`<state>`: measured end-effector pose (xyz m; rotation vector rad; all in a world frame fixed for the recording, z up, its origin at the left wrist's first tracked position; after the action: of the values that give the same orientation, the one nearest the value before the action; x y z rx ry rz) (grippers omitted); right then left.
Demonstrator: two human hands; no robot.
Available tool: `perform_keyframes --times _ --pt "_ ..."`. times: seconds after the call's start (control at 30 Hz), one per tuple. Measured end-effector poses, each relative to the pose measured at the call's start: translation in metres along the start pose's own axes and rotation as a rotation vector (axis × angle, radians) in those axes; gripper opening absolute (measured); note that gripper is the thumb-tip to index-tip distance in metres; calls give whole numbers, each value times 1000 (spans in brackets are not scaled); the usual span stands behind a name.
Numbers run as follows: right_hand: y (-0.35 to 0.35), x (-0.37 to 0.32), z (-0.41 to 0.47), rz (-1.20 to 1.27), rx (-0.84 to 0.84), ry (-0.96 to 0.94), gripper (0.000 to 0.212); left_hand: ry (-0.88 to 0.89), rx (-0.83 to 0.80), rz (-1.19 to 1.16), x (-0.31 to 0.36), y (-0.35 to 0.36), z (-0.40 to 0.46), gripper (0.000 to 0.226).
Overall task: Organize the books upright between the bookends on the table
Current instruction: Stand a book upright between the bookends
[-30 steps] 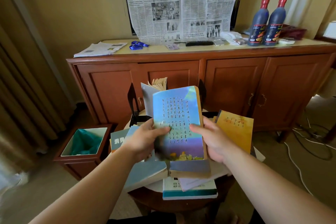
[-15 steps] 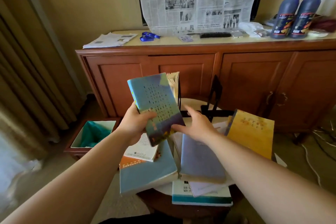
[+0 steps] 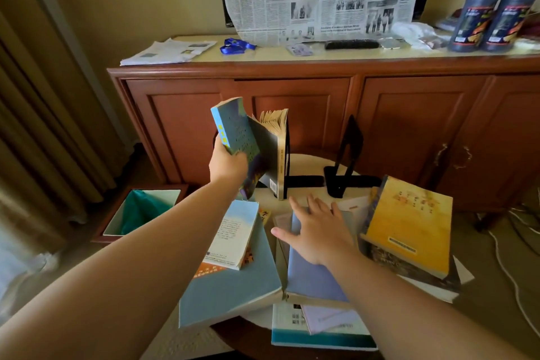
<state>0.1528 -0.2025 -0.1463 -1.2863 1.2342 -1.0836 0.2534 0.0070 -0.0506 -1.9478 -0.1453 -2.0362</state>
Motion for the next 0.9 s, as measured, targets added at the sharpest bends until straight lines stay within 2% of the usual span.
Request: perform_keyframes --times 0.17,0.3,0.43,0.53,0.63,0.77,0.9 --pt "3 1 3 7 -2 -7 108 50 -61 34 -9 36 13 54" --pt "3 1 4 18 0 -4 108 86 -184 58 -21 69 20 60" --pt "3 2 4 36 23 -6 106 -11 -370 -17 -47 99 14 78" --pt "4 2 6 44 29 -5 106 -59 -446 -9 -58 107 12 82" --pt "4 2 6 49 37 -8 104 -65 -518 123 -62 108 15 86" --pt "2 1 4 38 28 -8 105 -34 -615 363 -62 105 26 106" --pt "1 0 4 32 25 -11 106 15 -622 500 -56 102 34 115"
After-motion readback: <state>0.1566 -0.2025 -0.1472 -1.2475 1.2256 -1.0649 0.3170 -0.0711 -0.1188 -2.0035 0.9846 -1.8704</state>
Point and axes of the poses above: each hand's wrist, its own z-axis towards the middle knuckle, its own y-axis out of the palm, x = y × z, the point moved 9 cm from there along z, towards the middle knuckle, and after that the axes turned 7 degrees about -z, right-handed, at the moved point
